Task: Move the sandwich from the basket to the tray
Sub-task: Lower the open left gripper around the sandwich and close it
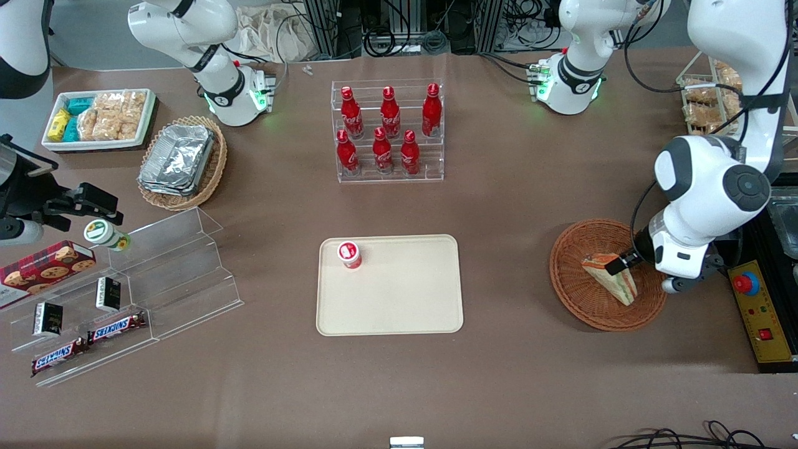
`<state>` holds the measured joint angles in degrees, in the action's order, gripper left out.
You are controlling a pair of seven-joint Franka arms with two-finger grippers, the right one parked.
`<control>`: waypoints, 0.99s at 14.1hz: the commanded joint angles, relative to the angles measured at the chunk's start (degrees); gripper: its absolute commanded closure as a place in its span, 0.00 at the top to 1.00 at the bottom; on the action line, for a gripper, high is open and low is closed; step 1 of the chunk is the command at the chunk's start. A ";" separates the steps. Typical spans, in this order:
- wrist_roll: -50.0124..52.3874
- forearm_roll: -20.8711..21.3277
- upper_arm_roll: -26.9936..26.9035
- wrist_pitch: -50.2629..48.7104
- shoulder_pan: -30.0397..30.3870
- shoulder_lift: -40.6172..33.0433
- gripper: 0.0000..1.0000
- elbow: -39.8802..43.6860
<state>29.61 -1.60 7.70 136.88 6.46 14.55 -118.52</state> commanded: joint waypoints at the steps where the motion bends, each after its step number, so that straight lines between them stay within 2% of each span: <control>1: 1.95 0.98 0.30 2.60 0.48 0.82 1.00 -1.54; 10: 8.79 0.37 0.30 9.71 0.83 6.98 1.00 -1.81; 11: 10.28 0.37 0.30 9.89 0.83 7.50 0.91 -1.28; 12: 12.64 0.02 0.38 9.90 0.83 7.68 0.58 -0.58; 13: 15.89 0.10 0.47 9.90 0.83 7.69 0.19 0.12; 14: 17.05 0.19 0.56 9.90 0.75 7.69 0.00 0.22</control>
<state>42.18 -1.75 7.74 146.04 7.04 22.32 -119.13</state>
